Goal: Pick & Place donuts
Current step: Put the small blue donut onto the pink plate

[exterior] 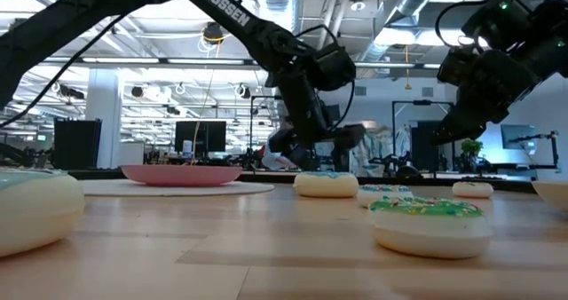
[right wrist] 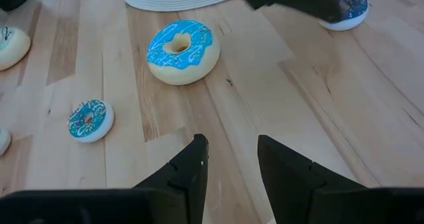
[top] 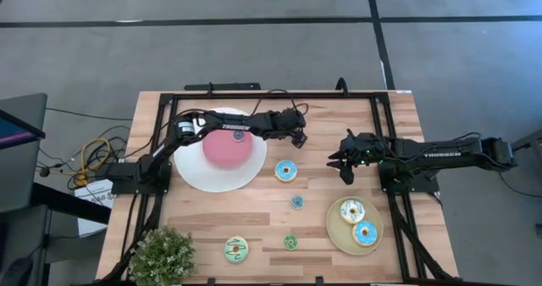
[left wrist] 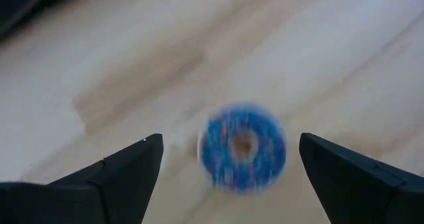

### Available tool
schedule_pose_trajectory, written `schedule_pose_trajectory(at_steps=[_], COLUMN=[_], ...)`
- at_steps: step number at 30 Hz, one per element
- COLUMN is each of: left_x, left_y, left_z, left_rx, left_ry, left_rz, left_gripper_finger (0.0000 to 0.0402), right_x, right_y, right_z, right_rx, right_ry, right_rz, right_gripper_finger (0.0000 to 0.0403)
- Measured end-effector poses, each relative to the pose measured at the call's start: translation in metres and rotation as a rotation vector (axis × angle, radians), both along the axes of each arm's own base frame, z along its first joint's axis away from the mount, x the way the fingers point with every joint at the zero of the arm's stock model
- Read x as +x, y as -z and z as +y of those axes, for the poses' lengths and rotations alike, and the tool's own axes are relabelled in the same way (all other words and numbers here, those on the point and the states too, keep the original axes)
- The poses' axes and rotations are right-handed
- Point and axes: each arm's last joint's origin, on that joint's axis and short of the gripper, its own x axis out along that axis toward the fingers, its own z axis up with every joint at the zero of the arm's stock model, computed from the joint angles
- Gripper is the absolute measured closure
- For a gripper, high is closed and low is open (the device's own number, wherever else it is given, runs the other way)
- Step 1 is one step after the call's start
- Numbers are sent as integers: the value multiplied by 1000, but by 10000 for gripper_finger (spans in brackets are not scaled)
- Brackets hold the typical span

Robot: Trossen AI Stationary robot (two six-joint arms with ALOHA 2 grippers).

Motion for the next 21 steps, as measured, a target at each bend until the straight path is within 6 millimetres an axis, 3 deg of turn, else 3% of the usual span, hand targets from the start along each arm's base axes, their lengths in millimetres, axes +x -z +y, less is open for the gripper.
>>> schedule_pose_trajectory(at_steps=[9, 21], left_x=[8, 10], left_y=[17, 17], left_z=[-6, -6], left_rx=[61, 75], left_ry=[-35, -30], left_rz=[2, 5], left_gripper_finger=[64, 95], right_x=[0, 0], right_y=[0, 0], right_z=[0, 1], right_rx=[11, 15], right_ry=[-9, -19], right_rz=[-1, -1], right_gripper_finger=[281, 280])
